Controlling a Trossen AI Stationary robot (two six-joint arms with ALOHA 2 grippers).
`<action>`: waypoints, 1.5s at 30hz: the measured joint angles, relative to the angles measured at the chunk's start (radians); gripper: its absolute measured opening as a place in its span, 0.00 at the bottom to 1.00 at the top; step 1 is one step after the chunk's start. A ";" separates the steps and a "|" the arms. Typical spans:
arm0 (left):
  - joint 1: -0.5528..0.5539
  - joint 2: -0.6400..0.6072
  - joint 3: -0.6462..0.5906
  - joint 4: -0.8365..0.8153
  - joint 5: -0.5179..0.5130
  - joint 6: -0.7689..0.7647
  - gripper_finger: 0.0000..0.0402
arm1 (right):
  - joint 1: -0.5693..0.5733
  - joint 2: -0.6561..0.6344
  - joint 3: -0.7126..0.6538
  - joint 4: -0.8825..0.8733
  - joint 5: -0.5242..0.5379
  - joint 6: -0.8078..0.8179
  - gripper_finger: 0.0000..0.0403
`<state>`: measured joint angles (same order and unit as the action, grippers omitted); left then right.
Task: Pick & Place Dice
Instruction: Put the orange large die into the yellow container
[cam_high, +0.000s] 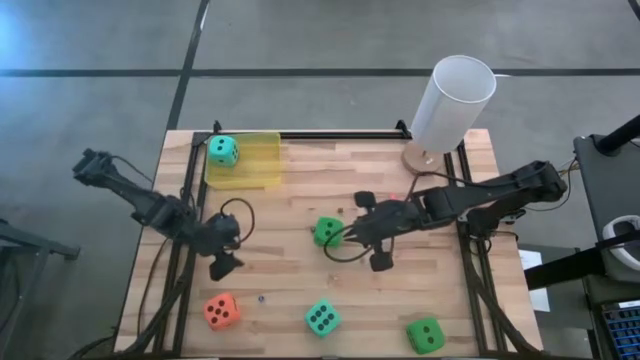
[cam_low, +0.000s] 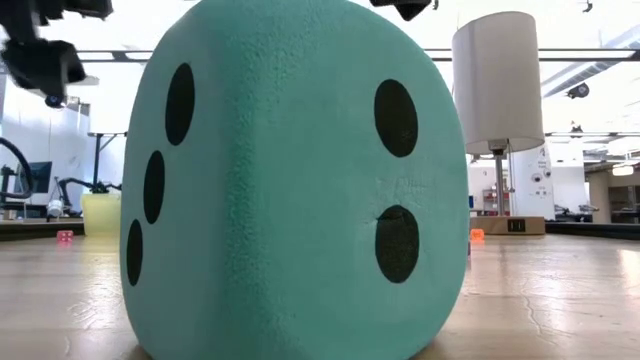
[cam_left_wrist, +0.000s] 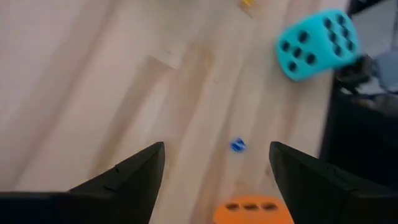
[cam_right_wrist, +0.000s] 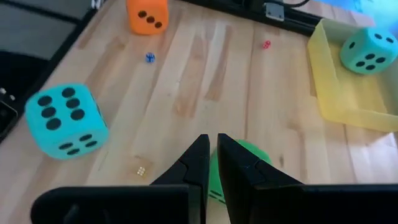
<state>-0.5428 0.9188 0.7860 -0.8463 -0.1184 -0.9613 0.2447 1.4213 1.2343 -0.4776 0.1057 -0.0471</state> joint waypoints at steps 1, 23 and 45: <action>-0.021 0.000 0.000 0.004 0.000 -0.011 0.74 | 0.000 -0.009 -0.016 0.023 0.000 0.008 0.07; -0.185 0.180 0.149 0.034 0.026 0.099 0.75 | 0.000 -0.106 -0.170 0.120 0.001 0.019 0.07; -0.395 0.558 0.512 -0.314 0.000 -0.267 0.76 | 0.000 -0.097 -0.164 0.128 0.000 0.009 0.07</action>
<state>-0.9382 1.4765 1.2976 -1.1603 -0.1188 -1.2287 0.2443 1.3243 1.0708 -0.3495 0.1059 -0.0380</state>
